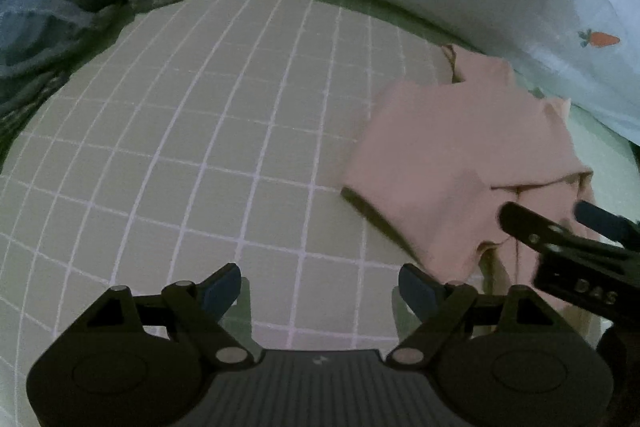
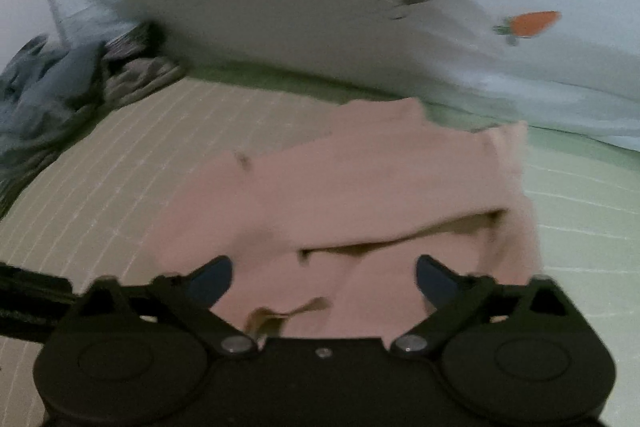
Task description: Fold clothes
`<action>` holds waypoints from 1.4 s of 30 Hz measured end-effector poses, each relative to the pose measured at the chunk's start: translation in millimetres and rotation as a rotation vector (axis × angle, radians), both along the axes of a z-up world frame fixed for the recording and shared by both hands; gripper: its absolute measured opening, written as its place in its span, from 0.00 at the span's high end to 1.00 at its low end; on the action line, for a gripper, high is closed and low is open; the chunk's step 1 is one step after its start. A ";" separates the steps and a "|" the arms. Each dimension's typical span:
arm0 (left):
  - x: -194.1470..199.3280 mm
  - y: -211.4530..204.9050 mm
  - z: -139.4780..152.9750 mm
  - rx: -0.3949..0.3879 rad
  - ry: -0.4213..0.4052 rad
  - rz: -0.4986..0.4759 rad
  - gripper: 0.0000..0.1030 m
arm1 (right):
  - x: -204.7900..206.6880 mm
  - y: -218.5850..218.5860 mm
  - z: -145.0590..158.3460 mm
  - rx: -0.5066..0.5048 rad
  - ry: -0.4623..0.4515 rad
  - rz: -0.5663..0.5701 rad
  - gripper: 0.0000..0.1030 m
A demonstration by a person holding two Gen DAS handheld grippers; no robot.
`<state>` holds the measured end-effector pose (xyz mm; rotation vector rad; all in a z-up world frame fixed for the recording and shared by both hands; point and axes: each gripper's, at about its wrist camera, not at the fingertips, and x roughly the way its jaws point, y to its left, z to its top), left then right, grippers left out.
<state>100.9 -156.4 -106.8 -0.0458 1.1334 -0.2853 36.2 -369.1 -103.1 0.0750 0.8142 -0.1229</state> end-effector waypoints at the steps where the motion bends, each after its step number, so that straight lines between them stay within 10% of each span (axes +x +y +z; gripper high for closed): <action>1: 1.6 1.9 -0.8 -0.002 0.003 0.005 0.16 | 2.9 3.7 -2.6 0.003 0.011 0.020 0.28; 9: 2.8 1.9 12.4 -0.005 -0.032 0.003 0.16 | 8.4 13.4 -15.7 -0.001 0.053 0.068 0.98; 25: -58.7 -15.8 45.5 0.000 -0.139 -0.092 0.16 | -88.4 0.4 38.9 0.085 -0.116 -0.086 0.98; 42: -157.8 -77.4 44.4 0.017 -0.109 -0.192 0.16 | -232.1 -56.6 27.4 0.134 -0.025 -0.276 0.98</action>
